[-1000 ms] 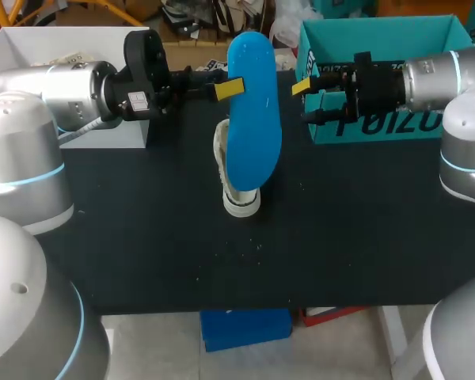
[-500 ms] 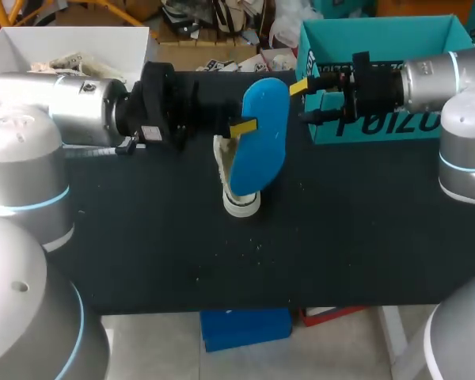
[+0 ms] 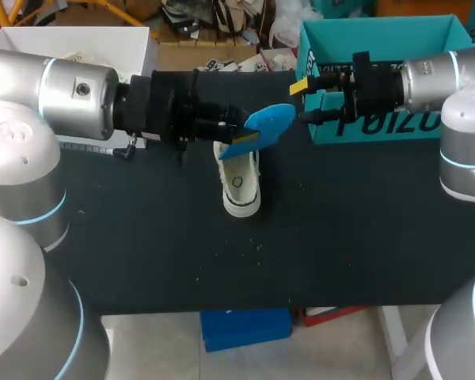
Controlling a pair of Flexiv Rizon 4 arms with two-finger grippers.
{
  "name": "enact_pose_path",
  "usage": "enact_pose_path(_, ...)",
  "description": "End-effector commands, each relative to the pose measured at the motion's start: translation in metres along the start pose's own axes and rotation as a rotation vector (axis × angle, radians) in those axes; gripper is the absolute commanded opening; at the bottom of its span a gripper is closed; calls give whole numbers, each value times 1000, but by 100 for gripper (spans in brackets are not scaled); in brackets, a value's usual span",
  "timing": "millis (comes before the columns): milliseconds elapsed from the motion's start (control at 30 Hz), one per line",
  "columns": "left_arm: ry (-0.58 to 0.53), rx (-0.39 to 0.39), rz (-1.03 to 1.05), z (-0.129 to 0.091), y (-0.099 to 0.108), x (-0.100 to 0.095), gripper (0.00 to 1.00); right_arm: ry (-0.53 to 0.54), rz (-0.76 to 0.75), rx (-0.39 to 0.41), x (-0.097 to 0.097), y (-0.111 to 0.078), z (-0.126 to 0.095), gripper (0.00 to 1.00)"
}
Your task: Take the shoe out of the shoebox, open the shoe tongue, remove and reinsert the insole, then place the shoe into the shoebox
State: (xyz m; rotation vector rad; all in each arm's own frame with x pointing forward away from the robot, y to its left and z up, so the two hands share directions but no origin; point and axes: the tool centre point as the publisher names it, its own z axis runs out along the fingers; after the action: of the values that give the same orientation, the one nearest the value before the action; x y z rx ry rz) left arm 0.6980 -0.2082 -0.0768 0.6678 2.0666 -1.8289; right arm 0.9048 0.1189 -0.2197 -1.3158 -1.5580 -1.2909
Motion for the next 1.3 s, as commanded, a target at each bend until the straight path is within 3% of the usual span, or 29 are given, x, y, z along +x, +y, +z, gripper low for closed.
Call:
enact_pose_path(33, -74, -3, 368, -4, -13, 49, 0, 0, 1, -3, -1, 0, 2, 100)
enact_pose_path(67, -68, -53, 431, -5, -7, 57, 0, 0, 1, -3, -1, 0, 2, 100)
enact_pose_path(100, -84, -9, 444, -7, 0, 66, 0, 0, 1, -3, -1, 0, 2, 100)
enact_pose_path(300, -49, -81, 620, -7, 25, 95, 0, 0, 1, -3, -1, 0, 2, 100)
enact_pose_path(900, -49, -81, 620, -7, 25, 95, 0, 0, 1, -3, -1, 0, 2, 100)
enact_pose_path(1000, -27, -92, 794, 1, 19, 109, 0, 0, 1, -3, -1, 0, 2, 100)
enact_pose_path(1133, 31, -139, 950, 8, 37, 125, 0, 0, 1, -3, -1, 0, 2, 100)
enact_pose_path(1267, -27, -138, 1039, 5, 62, 133, 0, 0, 1, -3, -1, 0, 2, 100)
enact_pose_path(1300, -15, -170, 1087, 5, 69, 136, 0, 0, 1, -3, -1, 0, 2, 100)
